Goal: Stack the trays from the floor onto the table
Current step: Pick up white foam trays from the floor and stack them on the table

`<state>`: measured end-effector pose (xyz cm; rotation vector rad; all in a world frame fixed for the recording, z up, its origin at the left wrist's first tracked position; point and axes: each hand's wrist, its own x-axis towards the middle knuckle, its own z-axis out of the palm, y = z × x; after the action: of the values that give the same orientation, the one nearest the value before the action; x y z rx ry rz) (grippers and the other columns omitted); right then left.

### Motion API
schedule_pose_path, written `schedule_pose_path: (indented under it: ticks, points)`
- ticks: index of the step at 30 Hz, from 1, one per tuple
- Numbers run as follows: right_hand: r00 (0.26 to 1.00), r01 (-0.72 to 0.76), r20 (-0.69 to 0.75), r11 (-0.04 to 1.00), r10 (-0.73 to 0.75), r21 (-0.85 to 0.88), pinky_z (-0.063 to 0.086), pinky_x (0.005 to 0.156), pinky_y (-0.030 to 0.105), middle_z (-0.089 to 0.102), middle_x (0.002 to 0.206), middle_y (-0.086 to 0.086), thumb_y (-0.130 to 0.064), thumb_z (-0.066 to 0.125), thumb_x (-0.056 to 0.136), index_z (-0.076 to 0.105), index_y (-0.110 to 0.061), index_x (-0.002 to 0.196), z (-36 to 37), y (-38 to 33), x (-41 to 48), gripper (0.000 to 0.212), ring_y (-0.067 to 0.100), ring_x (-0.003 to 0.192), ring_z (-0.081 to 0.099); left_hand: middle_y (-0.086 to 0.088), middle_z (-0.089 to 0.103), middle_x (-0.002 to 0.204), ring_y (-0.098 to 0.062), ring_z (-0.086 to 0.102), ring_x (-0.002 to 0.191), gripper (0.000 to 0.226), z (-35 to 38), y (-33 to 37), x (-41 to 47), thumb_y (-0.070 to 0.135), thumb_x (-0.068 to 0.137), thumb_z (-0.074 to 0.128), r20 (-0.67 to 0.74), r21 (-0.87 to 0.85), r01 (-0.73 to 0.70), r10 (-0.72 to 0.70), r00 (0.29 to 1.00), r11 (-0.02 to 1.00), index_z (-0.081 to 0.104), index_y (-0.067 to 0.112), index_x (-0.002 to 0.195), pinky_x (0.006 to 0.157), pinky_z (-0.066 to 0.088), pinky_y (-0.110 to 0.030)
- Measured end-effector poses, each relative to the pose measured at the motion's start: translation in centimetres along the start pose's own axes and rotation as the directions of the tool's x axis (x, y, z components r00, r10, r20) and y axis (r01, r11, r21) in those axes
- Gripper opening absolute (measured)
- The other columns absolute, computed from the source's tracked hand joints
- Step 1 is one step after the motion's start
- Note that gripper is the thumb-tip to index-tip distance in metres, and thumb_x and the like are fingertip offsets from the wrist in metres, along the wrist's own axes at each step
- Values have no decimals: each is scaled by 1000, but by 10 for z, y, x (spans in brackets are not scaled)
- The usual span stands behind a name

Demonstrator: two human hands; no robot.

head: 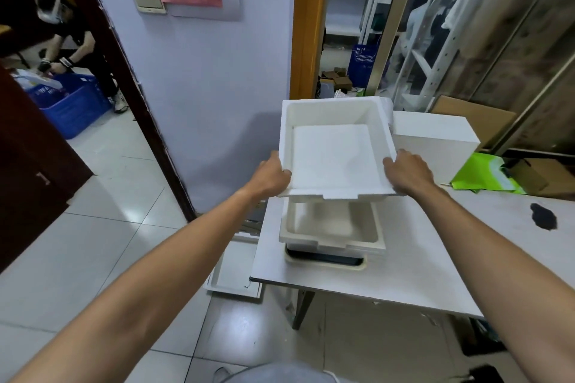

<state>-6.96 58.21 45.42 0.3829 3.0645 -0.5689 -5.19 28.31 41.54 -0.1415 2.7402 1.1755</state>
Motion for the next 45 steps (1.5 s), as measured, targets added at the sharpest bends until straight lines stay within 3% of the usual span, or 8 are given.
schedule_pose_path:
  ticks: [3, 8, 12, 17, 20, 33, 37, 45]
  points:
    - [999, 12, 46, 1000, -11, -19, 38, 78, 39, 58, 125, 22, -24, 38, 98, 40, -6, 134, 5, 0, -8, 41, 41, 108, 55, -7, 61, 117, -34, 54, 111, 40, 0, -5, 3, 19, 81, 41, 7, 65, -28, 27, 1000, 998, 50, 15, 120, 83, 43, -33]
    - [991, 77, 110, 996, -73, -36, 43, 77, 40, 62, 113, 18, -16, 39, 92, 6, -27, 159, 14, 4, -20, 75, 37, 91, 54, -4, 59, 114, -28, 52, 103, 37, 6, -2, -8, 7, 91, 44, 65, 124, -79, 71, 995, 989, 52, 13, 127, 82, 41, -33]
    - [980, 79, 187, 994, -64, -75, 44, 85, 41, 61, 123, 18, -17, 36, 94, 6, -27, 160, 25, 16, -29, 73, 38, 106, 58, -1, 56, 113, -28, 53, 107, 37, 17, -9, -10, 12, 94, 47, 104, 133, -60, 46, 993, 989, 49, 16, 131, 84, 43, -34]
    - [974, 36, 225, 996, -16, -88, 43, 67, 37, 60, 85, 7, -16, 36, 95, 3, -19, 160, 43, 25, -34, 72, 27, 76, 58, -3, 56, 118, -24, 52, 100, 38, 25, -17, -11, 17, 95, 47, 140, 184, -12, -14, 990, 983, 47, 11, 132, 80, 44, -33]
    - [973, 45, 229, 993, -19, -111, 41, 68, 37, 56, 83, 6, -15, 36, 97, 4, -17, 160, 48, 23, -33, 71, 27, 75, 55, -11, 55, 123, -27, 55, 92, 42, 30, -23, -10, 18, 94, 43, 130, 295, -15, -24, 991, 956, 43, 5, 133, 75, 45, -36]
    - [949, 45, 316, 986, 8, -159, 37, 83, 40, 56, 131, 18, -12, 36, 94, 20, -11, 155, 61, 23, -10, 63, 37, 115, 54, -8, 59, 119, -28, 57, 98, 43, 43, -39, 10, 26, 88, 44, 160, 408, 14, -87, 983, 913, 46, 14, 130, 79, 57, -42]
    - [945, 10, 325, 987, 43, -161, 36, 84, 40, 57, 130, 19, -12, 36, 95, 15, -11, 156, 70, 28, -9, 65, 37, 115, 55, -9, 57, 125, -27, 55, 102, 44, 45, -32, 13, 23, 91, 44, 177, 402, 13, -91, 980, 915, 44, 12, 134, 71, 49, -35]
    - [928, 28, 370, 988, 31, -152, 38, 86, 39, 55, 135, 19, -12, 35, 94, 17, -14, 157, 76, 28, 5, 65, 37, 118, 54, -10, 58, 128, -29, 55, 105, 48, 44, -32, 30, 26, 91, 45, 200, 452, 20, -123, 972, 892, 44, 13, 137, 83, 53, -41]
